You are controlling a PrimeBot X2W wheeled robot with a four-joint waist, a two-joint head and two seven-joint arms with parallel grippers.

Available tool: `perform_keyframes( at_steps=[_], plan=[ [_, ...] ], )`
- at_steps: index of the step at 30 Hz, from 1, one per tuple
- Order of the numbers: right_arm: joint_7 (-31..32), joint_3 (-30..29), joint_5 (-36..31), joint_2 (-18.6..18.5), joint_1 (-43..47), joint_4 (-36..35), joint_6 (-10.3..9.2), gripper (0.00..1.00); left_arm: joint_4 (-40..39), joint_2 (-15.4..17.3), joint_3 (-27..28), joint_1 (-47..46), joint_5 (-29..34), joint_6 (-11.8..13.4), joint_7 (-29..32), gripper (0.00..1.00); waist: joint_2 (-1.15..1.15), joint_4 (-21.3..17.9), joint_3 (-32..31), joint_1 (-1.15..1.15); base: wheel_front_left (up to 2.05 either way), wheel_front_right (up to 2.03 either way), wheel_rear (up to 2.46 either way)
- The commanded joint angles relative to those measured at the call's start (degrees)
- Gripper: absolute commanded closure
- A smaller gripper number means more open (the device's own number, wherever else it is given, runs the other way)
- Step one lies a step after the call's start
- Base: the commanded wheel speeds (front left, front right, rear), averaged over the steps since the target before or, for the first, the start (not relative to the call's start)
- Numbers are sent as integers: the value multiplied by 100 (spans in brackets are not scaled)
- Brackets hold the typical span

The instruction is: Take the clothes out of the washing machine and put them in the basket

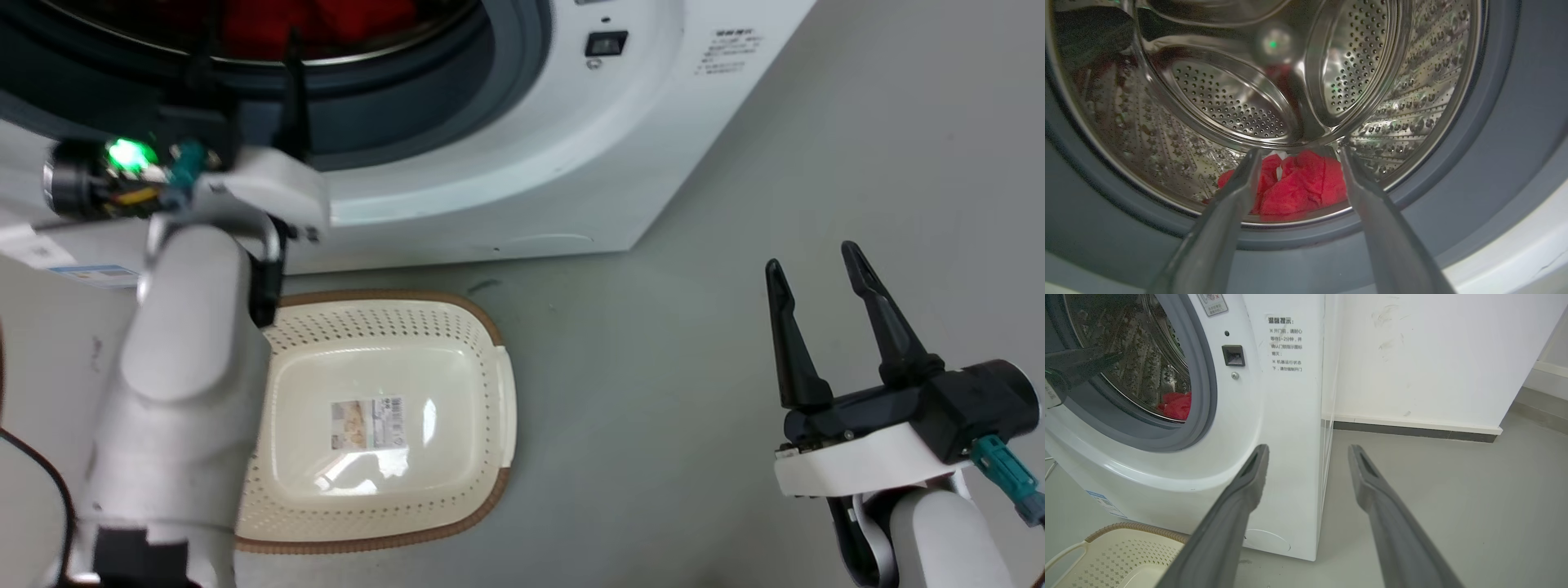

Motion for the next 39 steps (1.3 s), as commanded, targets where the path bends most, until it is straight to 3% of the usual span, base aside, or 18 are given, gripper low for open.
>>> perform_keyframes(
  at_steps=[1,7,13,22,31,35,36,37,39],
  plan=[
    [-46,50,60,8,-136,61,-3,0,180,102,24,-305,48,4,20,0,0,-315,360,-1,0,0,0],
    [-128,257,302,9,-352,326,-3,0,1004,478,-10,-1396,169,-37,479,0,0,-616,718,-1,0,0,0],
    [-158,508,573,10,-625,449,-3,0,1636,964,-123,-2395,322,-237,1291,0,0,-929,1091,-1,0,0,0],
    [-157,833,962,9,-897,480,-4,0,2328,1705,-174,-3353,439,-492,2989,0,0,-1433,1638,-1,0,0,0],
    [-158,989,1161,10,-973,549,-3,0,2354,2143,-170,-3693,437,-557,4467,0,0,-1635,1931,-1,0,0,0],
    [-158,1054,1238,9,-1026,576,-3,0,2145,2166,-244,-3696,464,-521,4981,0,0,-1645,1980,-1,0,0,0],
    [-159,1083,1266,10,-1049,581,-3,0,2065,2154,-239,-3675,441,-502,5071,66,0,-1645,1986,-1,0,0,0],
    [-159,1095,1285,9,-1060,585,-4,0,1963,2146,-244,-3642,432,-484,5120,100,0,-1645,1985,-1,0,0,0],
    [-159,1122,1303,9,-1064,602,-3,0,1723,2155,-272,-3598,452,-440,5167,100,0,-1645,1973,-1,0,0,0]
  ],
)
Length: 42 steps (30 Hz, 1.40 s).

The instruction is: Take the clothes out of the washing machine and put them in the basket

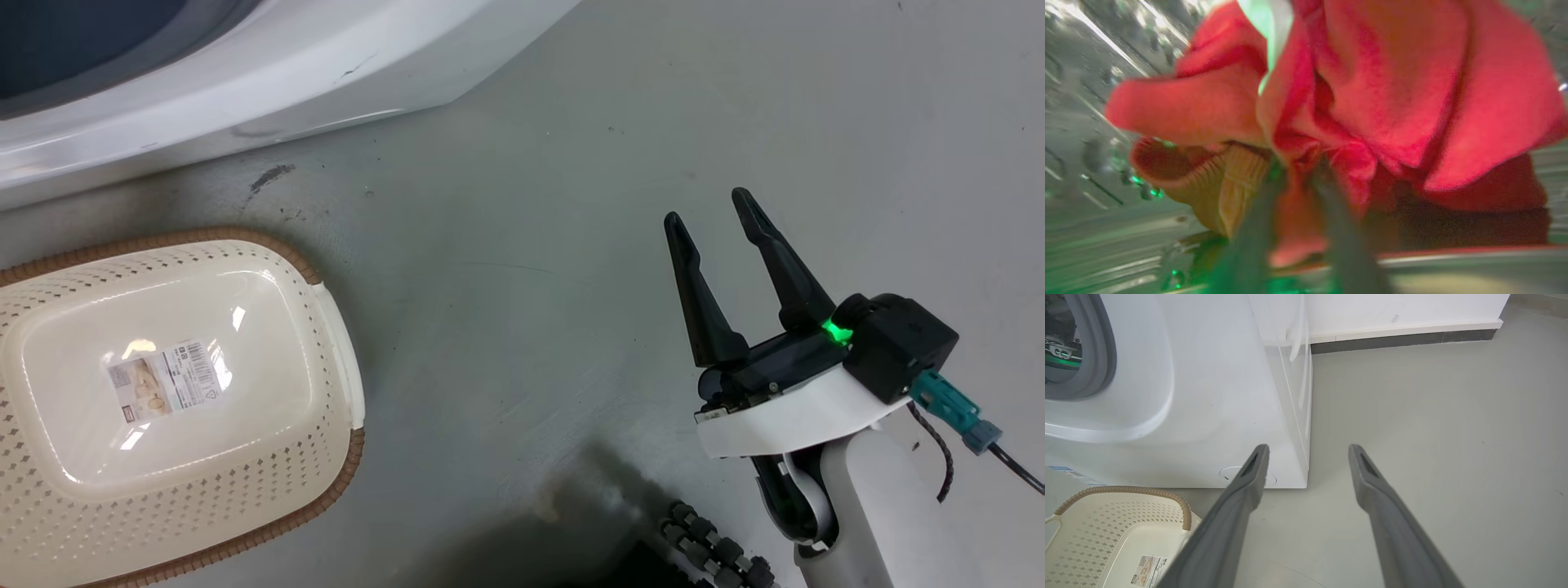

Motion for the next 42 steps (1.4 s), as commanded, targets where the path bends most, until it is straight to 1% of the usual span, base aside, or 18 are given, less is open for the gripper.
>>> perform_keyframes(
  at_steps=[1,3,6,9,11,14,17,20,23,31,36,42],
  plan=[
    [-22,13,26,11,-78,19,-3,0,-110,24,-11,82,10,56,-31,100,0,1,-13,-1,0,0,0],
    [-23,35,60,11,-98,31,-2,0,-345,18,-23,190,-4,109,-101,100,0,6,-61,-1,0,0,0],
    [-23,38,55,11,-106,86,-3,0,-745,51,-71,344,27,205,-402,100,0,22,-176,-1,0,0,0],
    [-23,11,45,10,-96,148,-3,0,-1093,71,-97,595,13,288,-1000,100,0,50,-378,-1,0,0,0],
    [-22,-23,41,11,-61,189,-3,0,-1269,68,-89,801,-30,368,-1561,100,0,80,-569,-1,0,0,0],
    [-23,-113,-24,9,57,276,-2,0,-1307,-27,-10,1182,-189,500,-2384,100,0,151,-965,-1,0,0,0],
    [-22,-218,-147,7,200,365,-3,0,-1213,-197,101,1570,-401,632,-3091,100,0,261,-1396,-1,0,0,0],
    [-22,-298,-265,6,376,463,-2,0,-1004,-398,221,2057,-672,687,-3639,100,0,369,-1893,-1,0,0,0],
    [-22,-354,-361,6,560,555,-2,0,-821,-606,376,2513,-950,720,-4045,100,0,460,-2357,-1,0,0,0],
    [-21,-516,-593,5,1012,729,-2,0,-648,-1043,592,3643,-1473,598,-4793,100,0,676,-3314,-1,0,0,0],
    [-19,-597,-666,6,1215,709,-2,0,-984,-1249,664,4241,-1682,514,-5083,100,0,804,-3702,-1,0,0,0],
    [78,-735,-726,7,1422,584,-2,0,-1832,-1455,728,4937,-1839,454,-5193,100,0,980,-4013,-1,0,0,0]
  ],
)
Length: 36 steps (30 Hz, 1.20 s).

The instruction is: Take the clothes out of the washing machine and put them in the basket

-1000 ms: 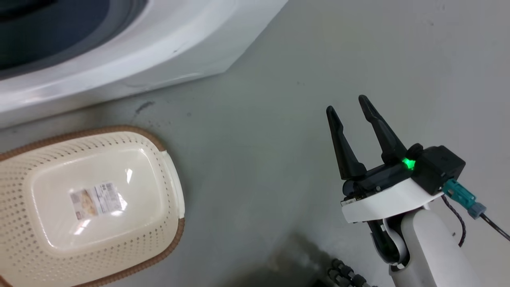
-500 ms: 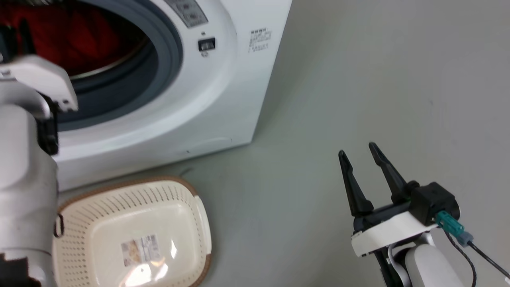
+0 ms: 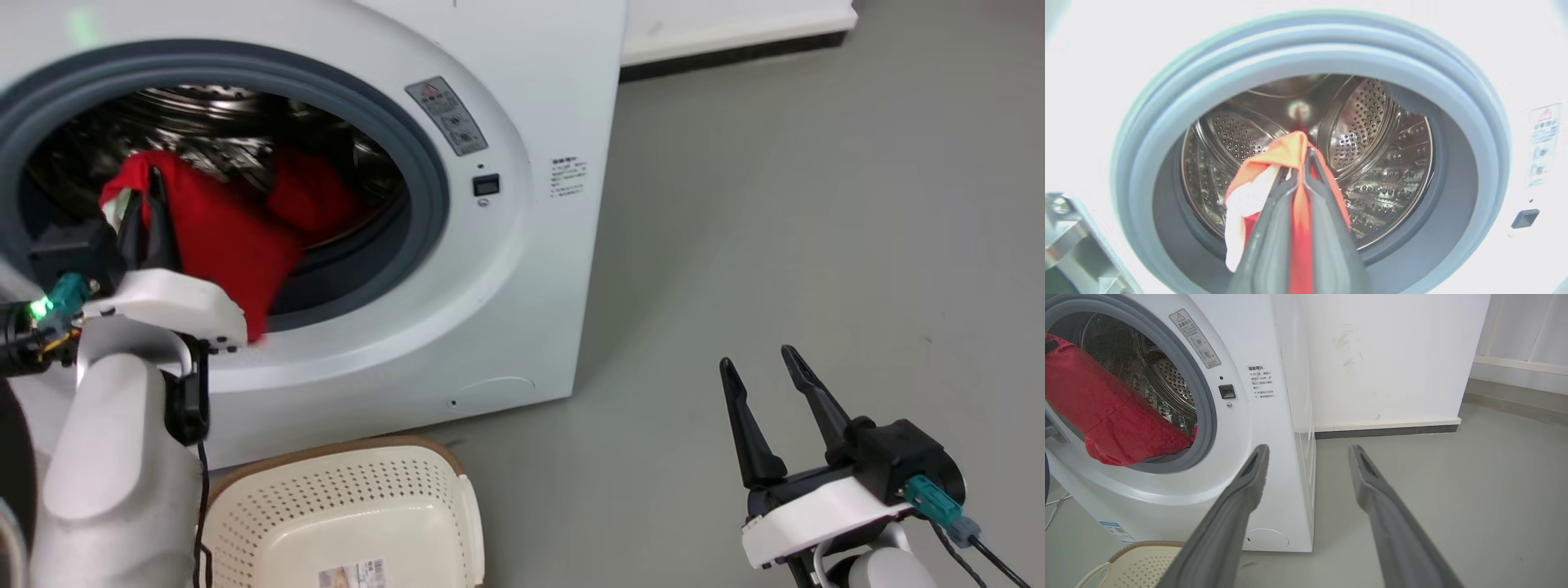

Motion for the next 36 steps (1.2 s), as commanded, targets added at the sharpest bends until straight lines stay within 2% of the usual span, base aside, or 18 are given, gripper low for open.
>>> perform_keyframes(
  at_steps=[1,7,13,19,24,27,30,36],
  plan=[
    [22,-35,-27,3,92,-53,-2,0,-217,-55,7,174,-21,-21,-34,100,0,146,-158,2,0,0,0],
    [144,-155,-104,3,253,-207,-2,0,-1610,-312,76,921,-78,84,-41,100,0,297,-375,2,0,0,0],
    [255,-218,-173,3,414,-390,-2,0,-3073,-573,33,1955,-10,356,-27,100,0,389,-470,2,0,0,0],
    [342,-250,-224,3,502,-534,-2,0,-3911,-831,-128,3088,48,610,115,100,0,495,-399,2,0,0,0],
    [365,-252,-235,3,479,-603,-2,0,-3725,-995,-244,3663,4,729,154,100,0,558,-250,2,0,0,0],
    [375,-251,-241,3,405,-653,-2,0,-3313,-1137,-402,3899,-76,737,103,100,0,611,-75,2,0,0,0],
    [341,-243,-253,3,299,-664,-2,0,-2635,-1218,-492,3883,-218,666,48,100,0,647,172,2,0,0,0],
    [263,-220,-180,4,-24,-668,-3,0,-1091,-1315,-637,3154,-404,503,-16,100,0,629,939,2,0,0,0]
  ],
)
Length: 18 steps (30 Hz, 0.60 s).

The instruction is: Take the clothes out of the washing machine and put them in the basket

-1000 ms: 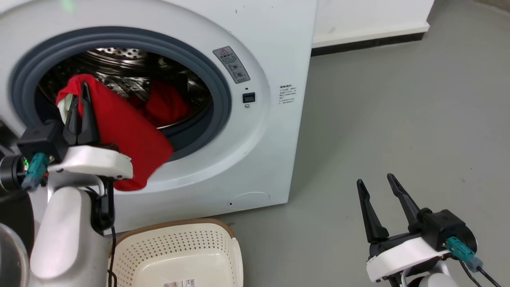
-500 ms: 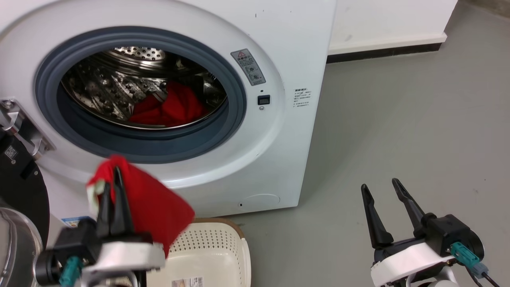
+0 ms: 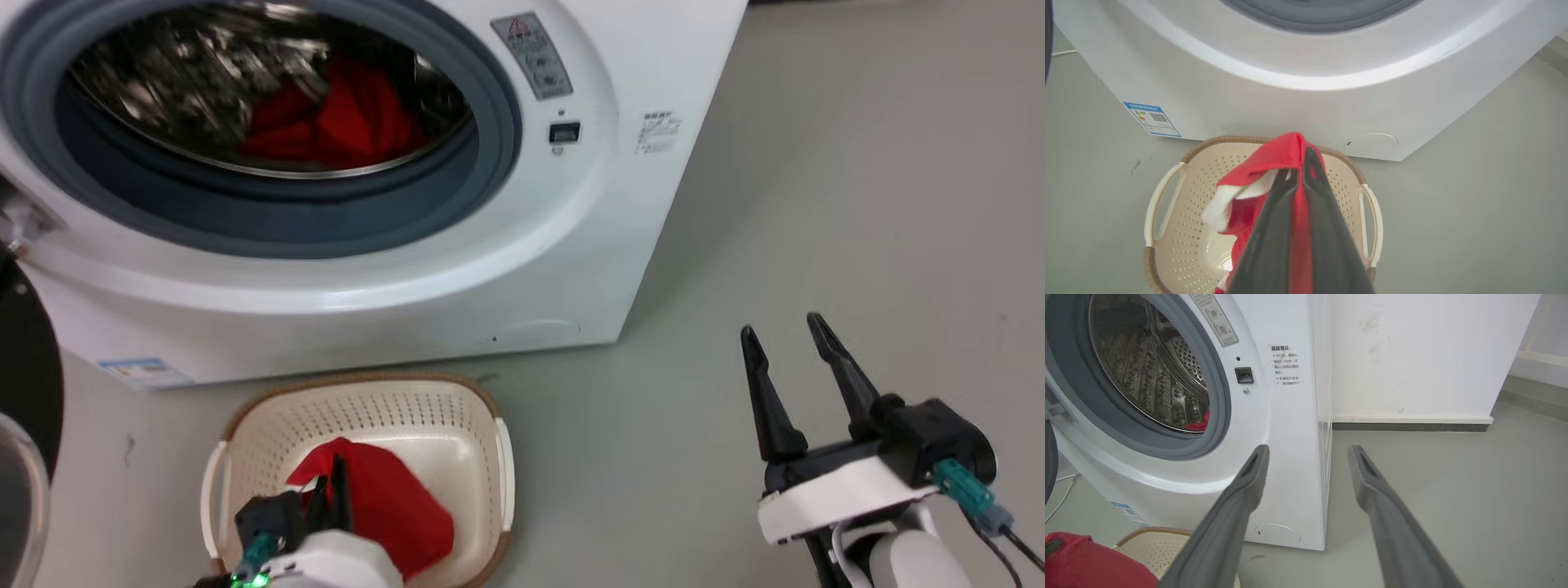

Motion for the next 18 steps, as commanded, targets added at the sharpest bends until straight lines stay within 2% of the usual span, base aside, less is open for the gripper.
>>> perform_keyframes(
  at_steps=[1,7,18],
  plan=[
    [-37,14,16,4,-123,17,-2,0,143,2,3,-153,-25,-27,-27,100,0,-19,399,0,0,0,0],
    [-174,167,127,4,-550,121,-2,0,1543,-27,-4,-1287,8,-85,-48,100,0,-169,1247,0,0,0,0],
    [-359,451,386,5,-1244,409,-3,0,3558,15,228,-2777,-102,33,-40,100,0,-533,2475,0,0,0,0]
  ],
)
